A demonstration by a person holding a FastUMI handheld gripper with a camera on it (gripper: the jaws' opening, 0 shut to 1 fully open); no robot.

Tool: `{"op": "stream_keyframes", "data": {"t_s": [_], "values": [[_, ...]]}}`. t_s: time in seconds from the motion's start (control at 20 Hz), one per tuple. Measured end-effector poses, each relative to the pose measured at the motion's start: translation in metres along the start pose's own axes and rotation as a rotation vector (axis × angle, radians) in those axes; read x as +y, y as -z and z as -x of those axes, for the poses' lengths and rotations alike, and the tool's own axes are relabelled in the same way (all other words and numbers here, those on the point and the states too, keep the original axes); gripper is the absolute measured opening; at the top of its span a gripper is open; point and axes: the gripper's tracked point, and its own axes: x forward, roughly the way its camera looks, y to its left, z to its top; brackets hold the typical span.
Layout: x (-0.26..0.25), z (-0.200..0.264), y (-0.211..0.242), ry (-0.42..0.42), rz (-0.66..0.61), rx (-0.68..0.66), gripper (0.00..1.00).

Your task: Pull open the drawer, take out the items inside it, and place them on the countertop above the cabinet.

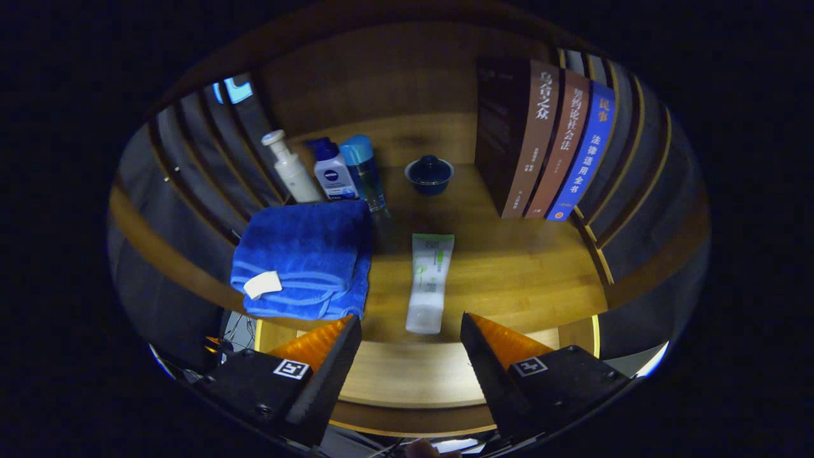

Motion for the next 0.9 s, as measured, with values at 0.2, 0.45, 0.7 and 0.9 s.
{"op": "stream_keyframes", "data": {"t_s": [0.2,0.45,0.7,0.9], "values": [[0.019,0.045,0.029,-0.092,0.034,-0.120,1.00],[0.018,0.091,0.065,-0.079,0.075,-0.399,1.00],[0.006,0.110,0.131,0.027,0.108,-0.627,1.00],[0.000,0.089,0.188,0.041,0.082,-0.672,1.00]]}}
